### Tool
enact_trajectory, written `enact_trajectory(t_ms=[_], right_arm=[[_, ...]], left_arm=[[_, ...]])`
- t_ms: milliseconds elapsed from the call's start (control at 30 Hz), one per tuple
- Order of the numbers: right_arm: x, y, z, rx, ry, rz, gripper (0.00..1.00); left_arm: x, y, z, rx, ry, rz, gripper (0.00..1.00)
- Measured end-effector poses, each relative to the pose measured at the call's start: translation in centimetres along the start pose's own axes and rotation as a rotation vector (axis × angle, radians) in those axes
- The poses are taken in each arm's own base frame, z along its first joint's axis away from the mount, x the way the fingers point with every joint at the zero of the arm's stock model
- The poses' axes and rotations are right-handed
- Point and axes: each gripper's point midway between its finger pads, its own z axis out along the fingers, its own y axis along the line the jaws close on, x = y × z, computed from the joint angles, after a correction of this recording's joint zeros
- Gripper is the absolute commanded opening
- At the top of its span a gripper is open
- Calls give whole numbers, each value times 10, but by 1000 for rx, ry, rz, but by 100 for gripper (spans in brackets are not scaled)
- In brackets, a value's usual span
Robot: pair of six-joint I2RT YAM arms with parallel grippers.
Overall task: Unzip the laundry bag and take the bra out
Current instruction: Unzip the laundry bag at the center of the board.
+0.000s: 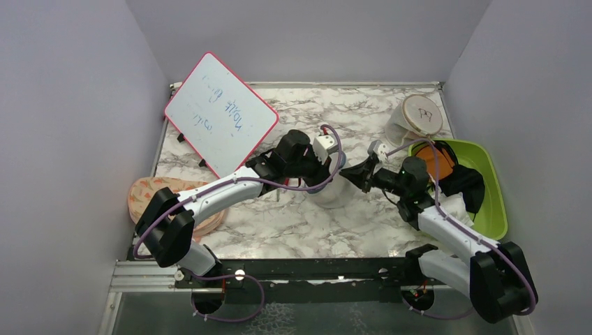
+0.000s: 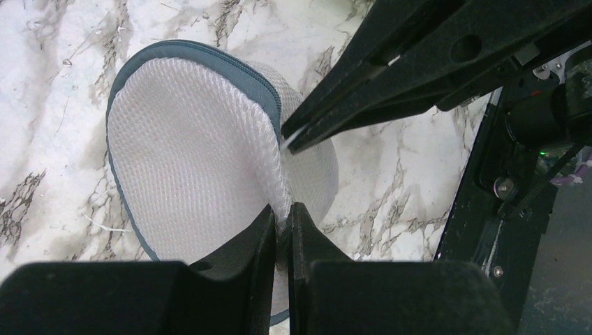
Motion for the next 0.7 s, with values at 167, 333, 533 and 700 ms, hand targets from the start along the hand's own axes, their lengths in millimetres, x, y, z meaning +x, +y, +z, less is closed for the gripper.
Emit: enact_trajectory(t_ms=[167,333,533,700], right_arm=[[-3,-16,-11,150,25,27,1],[-8,-39,-21,306,42,59,1],[-12,-60,-18,387,70,85,1],[-11,-63,-7,338,101,58,1]], left_arm=[[0,3,0,-13,-2,10,0],[2,4,0,-16,8,27,0],[0,4,-3,-14,4,64,0],[1,4,-5,-15,7,72,29]])
